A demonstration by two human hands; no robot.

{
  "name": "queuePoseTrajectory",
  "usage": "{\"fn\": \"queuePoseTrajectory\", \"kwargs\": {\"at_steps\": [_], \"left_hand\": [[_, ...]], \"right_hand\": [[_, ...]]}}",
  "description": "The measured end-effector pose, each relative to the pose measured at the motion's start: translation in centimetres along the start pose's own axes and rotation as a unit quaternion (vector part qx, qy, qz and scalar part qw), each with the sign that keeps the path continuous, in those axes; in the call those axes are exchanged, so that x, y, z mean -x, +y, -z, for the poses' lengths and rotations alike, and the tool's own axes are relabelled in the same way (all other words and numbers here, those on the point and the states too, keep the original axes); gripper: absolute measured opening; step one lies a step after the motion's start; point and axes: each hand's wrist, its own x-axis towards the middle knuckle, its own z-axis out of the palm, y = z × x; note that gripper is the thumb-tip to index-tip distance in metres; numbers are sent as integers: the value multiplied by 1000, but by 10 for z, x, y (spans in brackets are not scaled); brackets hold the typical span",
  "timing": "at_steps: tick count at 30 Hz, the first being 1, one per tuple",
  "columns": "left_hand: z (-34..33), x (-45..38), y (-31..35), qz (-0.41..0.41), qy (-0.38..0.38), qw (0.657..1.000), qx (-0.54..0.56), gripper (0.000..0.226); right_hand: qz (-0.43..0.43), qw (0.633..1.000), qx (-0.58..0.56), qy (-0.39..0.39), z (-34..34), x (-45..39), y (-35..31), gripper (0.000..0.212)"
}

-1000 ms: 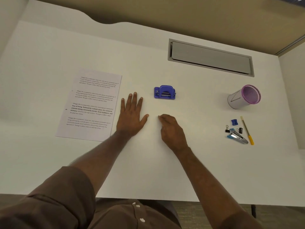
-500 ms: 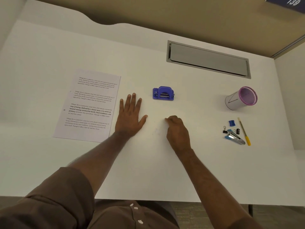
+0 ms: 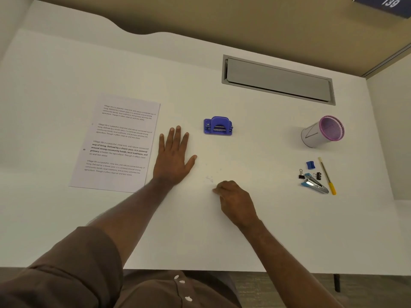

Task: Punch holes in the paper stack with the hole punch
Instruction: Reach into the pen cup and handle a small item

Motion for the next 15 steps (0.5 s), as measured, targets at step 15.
{"fn": "queuePoseTrajectory", "kwargs": {"at_steps": [15], "left_hand": [[2,0,1,-1,9,1000,12,76]], "right_hand": [[-22,999,-23,42,-13,-61,-2,49]]}}
